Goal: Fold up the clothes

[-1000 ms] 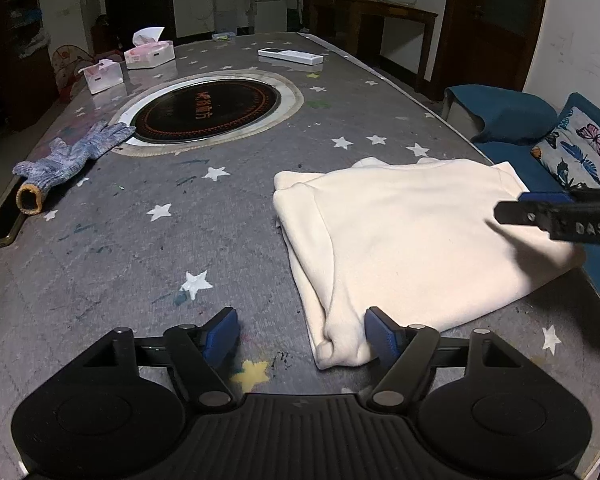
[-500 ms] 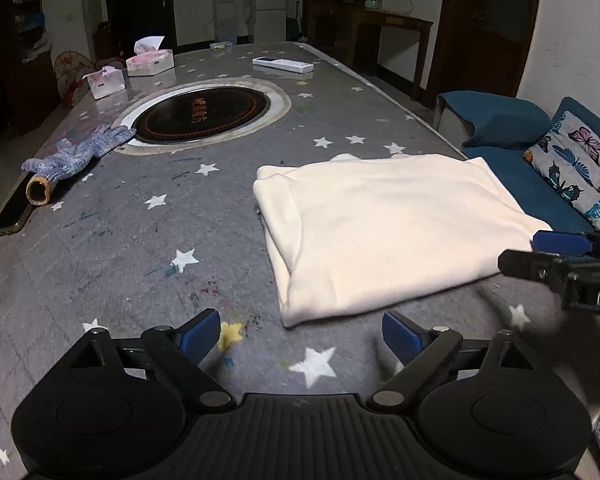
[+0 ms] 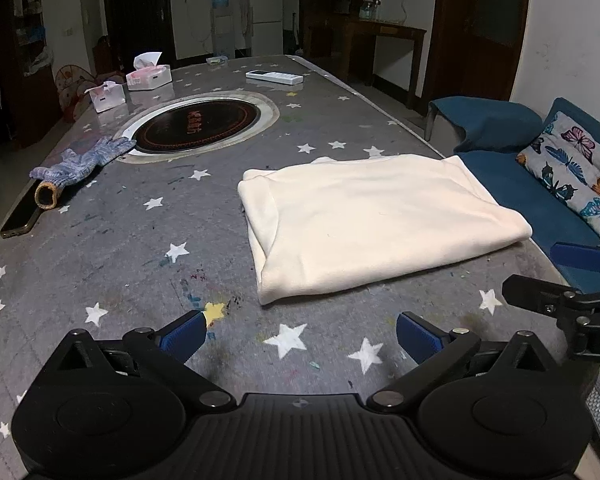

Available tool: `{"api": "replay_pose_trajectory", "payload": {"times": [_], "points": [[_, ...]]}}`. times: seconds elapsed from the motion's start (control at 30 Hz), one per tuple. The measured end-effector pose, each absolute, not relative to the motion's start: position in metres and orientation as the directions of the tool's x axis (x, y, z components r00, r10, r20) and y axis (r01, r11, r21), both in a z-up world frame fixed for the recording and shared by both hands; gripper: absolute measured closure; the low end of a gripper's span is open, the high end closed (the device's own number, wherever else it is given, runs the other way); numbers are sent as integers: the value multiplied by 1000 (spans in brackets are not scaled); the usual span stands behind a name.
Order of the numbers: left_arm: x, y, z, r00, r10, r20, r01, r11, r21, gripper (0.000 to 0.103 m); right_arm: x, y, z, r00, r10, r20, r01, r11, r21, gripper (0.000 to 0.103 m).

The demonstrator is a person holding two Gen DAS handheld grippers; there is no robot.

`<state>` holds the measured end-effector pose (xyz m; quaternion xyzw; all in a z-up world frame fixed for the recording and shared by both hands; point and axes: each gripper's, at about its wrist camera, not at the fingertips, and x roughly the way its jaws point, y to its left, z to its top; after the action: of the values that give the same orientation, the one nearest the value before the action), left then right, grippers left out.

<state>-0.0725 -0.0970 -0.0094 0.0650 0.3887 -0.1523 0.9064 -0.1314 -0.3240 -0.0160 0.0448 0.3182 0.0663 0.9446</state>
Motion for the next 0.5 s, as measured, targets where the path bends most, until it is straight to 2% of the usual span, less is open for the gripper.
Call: {"api": "replay_pose_trajectory", "payload": {"times": [0.5], "points": [[-95,-97,-7,670,-218,-710,322,947,13,0,-153,-324,-11,810,132,-571,-70,989,130,8]]}}
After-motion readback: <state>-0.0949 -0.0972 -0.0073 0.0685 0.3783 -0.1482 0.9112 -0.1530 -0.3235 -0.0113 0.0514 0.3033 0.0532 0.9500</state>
